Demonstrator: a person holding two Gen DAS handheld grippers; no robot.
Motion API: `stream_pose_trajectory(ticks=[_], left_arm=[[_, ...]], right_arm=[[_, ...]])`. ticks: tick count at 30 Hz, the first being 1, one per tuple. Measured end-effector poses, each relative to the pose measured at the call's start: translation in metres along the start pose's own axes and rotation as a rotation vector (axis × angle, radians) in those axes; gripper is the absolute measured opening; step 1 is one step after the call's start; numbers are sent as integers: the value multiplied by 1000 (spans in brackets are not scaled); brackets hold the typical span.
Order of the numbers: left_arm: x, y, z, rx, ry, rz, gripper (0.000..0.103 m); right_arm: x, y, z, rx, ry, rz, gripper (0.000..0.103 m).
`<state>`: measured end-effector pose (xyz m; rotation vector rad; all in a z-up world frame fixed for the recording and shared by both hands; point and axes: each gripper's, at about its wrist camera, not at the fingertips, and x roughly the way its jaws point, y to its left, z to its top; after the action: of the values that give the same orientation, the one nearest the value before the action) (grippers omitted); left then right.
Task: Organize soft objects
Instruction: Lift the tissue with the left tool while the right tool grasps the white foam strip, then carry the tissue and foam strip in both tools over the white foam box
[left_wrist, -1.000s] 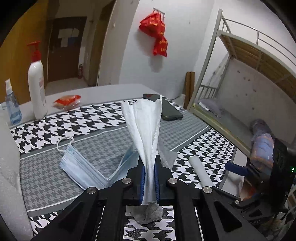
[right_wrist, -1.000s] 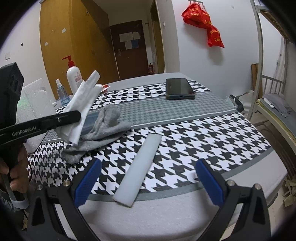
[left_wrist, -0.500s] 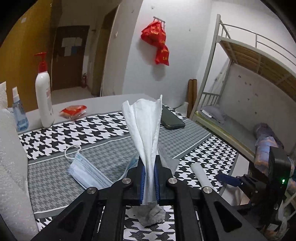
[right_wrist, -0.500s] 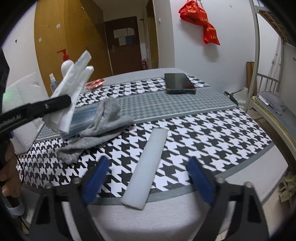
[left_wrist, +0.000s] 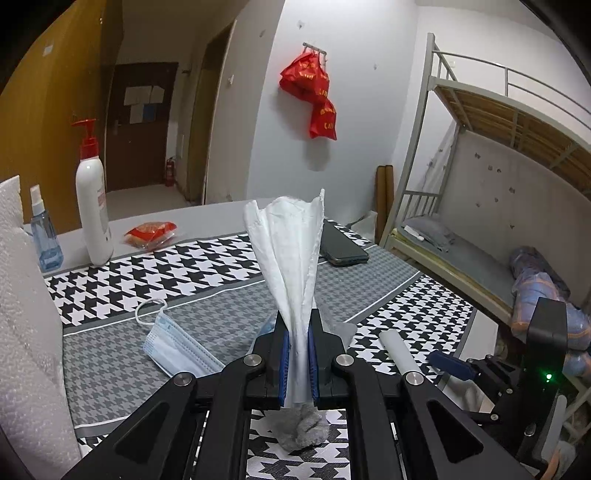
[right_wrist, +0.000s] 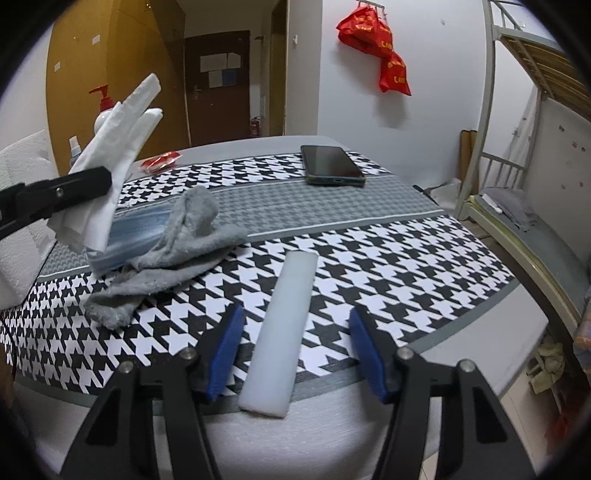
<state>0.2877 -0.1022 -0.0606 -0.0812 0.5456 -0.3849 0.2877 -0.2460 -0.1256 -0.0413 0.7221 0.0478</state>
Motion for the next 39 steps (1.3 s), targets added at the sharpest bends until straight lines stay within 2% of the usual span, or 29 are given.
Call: stream_pose_trajectory(ticks=[3, 5, 7, 13, 16, 26, 32, 39], left_arm=[[-2, -1, 0, 1, -12, -2, 10], [-4, -2, 1, 1, -17, -3, 10], [-5, -3, 1, 4, -16, -13, 10], [-14, -3, 2, -1, -52, -23, 10], [-15, -3, 2, -4, -58, -24, 10], [-12, -6, 2, 9, -55, 8, 10], [-14, -5, 5, 7, -65, 4, 10], [-36, -11, 11, 57, -114, 16, 10]], right_arm=[[-2, 3, 0, 8, 1, -4, 58], [-2, 7, 0, 2, 0, 2, 44], [-5, 13, 0, -6, 1, 5, 35], [-4, 15, 1, 17, 13, -20, 33], [-2, 9, 4, 43, 22, -21, 25], [0, -7, 13, 117, 37, 58, 21], [-19, -5, 24, 107, -5, 96, 21], [-36, -11, 31, 119, -52, 132, 21]])
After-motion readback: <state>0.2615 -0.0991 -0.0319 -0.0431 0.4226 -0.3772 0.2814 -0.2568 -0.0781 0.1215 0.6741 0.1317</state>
